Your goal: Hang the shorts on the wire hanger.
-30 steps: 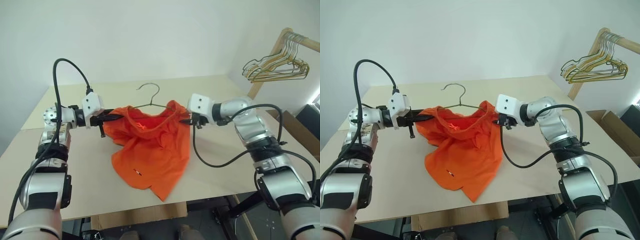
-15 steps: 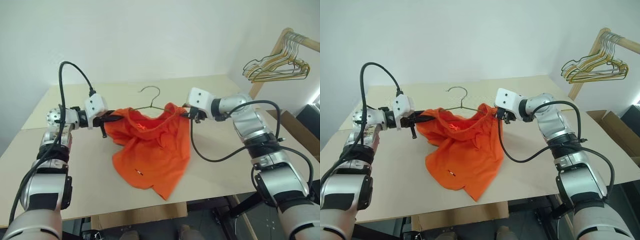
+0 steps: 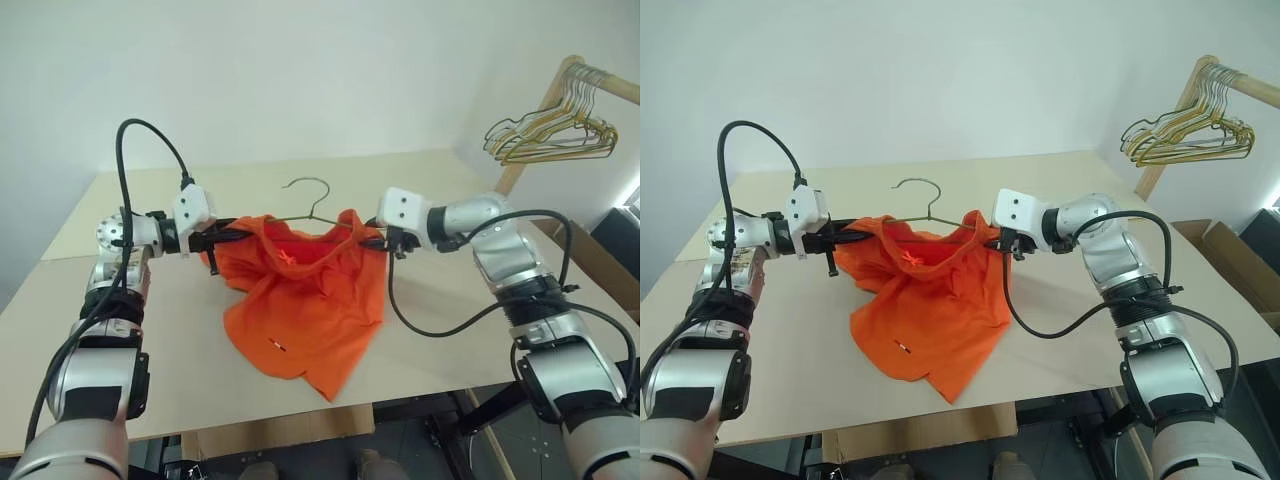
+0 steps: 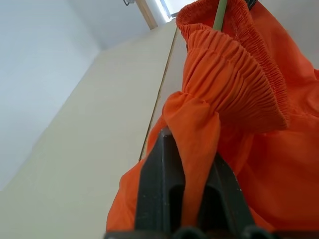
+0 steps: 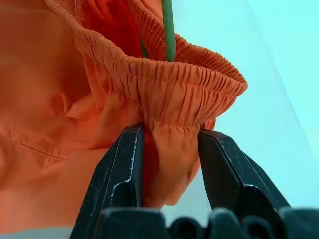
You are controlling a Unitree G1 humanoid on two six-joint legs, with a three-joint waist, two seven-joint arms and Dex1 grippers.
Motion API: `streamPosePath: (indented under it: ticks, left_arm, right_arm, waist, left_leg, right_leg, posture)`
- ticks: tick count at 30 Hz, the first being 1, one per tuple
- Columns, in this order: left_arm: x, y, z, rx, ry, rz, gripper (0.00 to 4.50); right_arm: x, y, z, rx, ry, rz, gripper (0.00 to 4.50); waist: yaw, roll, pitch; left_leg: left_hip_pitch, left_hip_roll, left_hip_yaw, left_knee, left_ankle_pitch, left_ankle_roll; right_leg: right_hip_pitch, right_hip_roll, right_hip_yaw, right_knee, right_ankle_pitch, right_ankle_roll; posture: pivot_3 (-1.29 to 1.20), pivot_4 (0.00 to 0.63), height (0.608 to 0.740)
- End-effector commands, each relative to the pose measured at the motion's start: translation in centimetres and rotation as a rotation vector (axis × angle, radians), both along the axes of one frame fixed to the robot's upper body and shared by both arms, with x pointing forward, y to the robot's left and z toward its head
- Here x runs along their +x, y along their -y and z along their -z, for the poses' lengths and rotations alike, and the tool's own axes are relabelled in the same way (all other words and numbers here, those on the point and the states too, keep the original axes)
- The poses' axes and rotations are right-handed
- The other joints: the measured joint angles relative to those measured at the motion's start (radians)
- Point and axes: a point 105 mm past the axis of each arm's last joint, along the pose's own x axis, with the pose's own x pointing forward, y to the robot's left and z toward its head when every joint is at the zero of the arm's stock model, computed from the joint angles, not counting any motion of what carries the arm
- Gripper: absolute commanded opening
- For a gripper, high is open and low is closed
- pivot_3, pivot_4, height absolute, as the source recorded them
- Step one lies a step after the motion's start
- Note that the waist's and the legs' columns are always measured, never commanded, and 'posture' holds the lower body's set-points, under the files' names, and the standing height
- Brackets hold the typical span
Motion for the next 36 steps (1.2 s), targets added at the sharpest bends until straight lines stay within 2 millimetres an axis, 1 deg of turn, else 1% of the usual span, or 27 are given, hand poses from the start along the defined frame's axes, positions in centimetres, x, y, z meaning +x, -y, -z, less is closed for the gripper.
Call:
streamPosePath:
  ticks: [1, 4, 7, 10, 19, 25, 28, 32, 36]
  left_arm:
    - [-0.5, 0.1, -1.7, -0.027, 0.06, 0.046, 0.0]
    - [-0.6, 0.4, -1.7, -0.028, 0.059, 0.064, 0.0]
    - [-0.8, 0.8, -1.5, -0.015, 0.054, 0.09, 0.0]
    - [-0.8, 1.1, -1.5, -0.015, 0.056, 0.101, 0.0]
    - [-1.0, 1.4, -0.8, -0.006, 0.043, 0.109, 0.0]
    - [-0.7, 1.3, -0.3, 0.004, 0.043, 0.075, 0.0]
    - [-0.5, 1.2, -0.6, -0.031, 0.037, 0.066, 0.0]
    - [-0.4, 0.9, -0.5, -0.028, 0.031, 0.048, 0.0]
    - [-0.2, 0.4, -0.6, -0.059, 0.017, 0.025, 0.0]
  right_arm:
    - [-0.5, 0.4, -1.3, 0.035, 0.029, -0.043, 1.98]
    - [-1.1, 0.1, -1.0, 0.037, 0.012, -0.094, 1.98]
    - [-1.5, -0.7, -1.2, 0.094, -0.029, -0.128, 1.98]
    - [-1.7, -1.2, -1.1, 0.099, -0.043, -0.147, 1.98]
    - [-2.1, -1.9, -0.6, 0.133, -0.089, -0.16, 1.98]
    - [-2.2, -1.9, -0.3, 0.141, -0.133, -0.144, 1.98]
    - [-2.2, -1.8, -0.1, 0.143, -0.162, -0.111, 1.4]
    - [-2.2, -1.8, -0.1, 0.162, -0.186, -0.089, 0.08]
    - [-2.2, -1.6, -0.1, 0.171, -0.21, -0.065, 0.03]
  waist:
    - [0.001, 0.0, 0.0]
    - [0.001, 0.0, 0.0]
    - [0.001, 0.0, 0.0]
    - [0.001, 0.0, 0.0]
    - [0.002, 0.0, 0.0]
    - [0.005, 0.0, 0.0]
    - [0.005, 0.0, 0.0]
    - [0.003, 0.0, 0.0]
    - [0.004, 0.0, 0.0]
  left_leg:
    - [0.0, 0.0, 0.0, 0.0, 0.0, 0.0]
    - [0.0, 0.0, 0.0, 0.0, 0.0, 0.0]
    - [0.0, 0.0, 0.0, 0.0, 0.0, 0.0]
    - [0.0, 0.0, 0.0, 0.0, 0.0, 0.0]
    - [0.0, 0.0, 0.0, 0.0, 0.0, 0.0]
    - [0.0, 0.0, 0.0, 0.0, 0.0, 0.0]
    - [0.0, 0.0, 0.0, 0.0, 0.0, 0.0]
    - [0.0, 0.0, 0.0, 0.0, 0.0, 0.0]
    - [0.0, 0.0, 0.0, 0.0, 0.0, 0.0]
  right_leg:
    - [0.0, 0.0, 0.0, 0.0, 0.0, 0.0]
    - [0.001, 0.0, 0.0, 0.0, 0.0, 0.0]
    - [0.001, 0.0, 0.0, 0.0, 0.0, 0.0]
    - [0.001, 0.0, 0.0, 0.0, 0.0, 0.0]
    - [0.001, 0.0, 0.0, 0.0, 0.0, 0.0]
    - [0.001, 0.0, 0.0, 0.0, 0.0, 0.0]
    - [0.001, 0.0, 0.0, 0.0, 0.0, 0.0]
    - [0.001, 0.0, 0.0, 0.0, 0.0, 0.0]
    - [0.001, 0.0, 0.0, 0.0, 0.0, 0.0]
  posture:
    - [0.0, 0.0, 0.74]
    - [0.0, 0.0, 0.74]
    - [0.0, 0.0, 0.74]
    - [0.01, 0.0, 0.74]
    - [0.01, 0.0, 0.74]
    - [0.01, 0.0, 0.74]
    - [0.0, 0.0, 0.74]
    - [0.0, 0.0, 0.74]
    - [0.0, 0.0, 0.74]
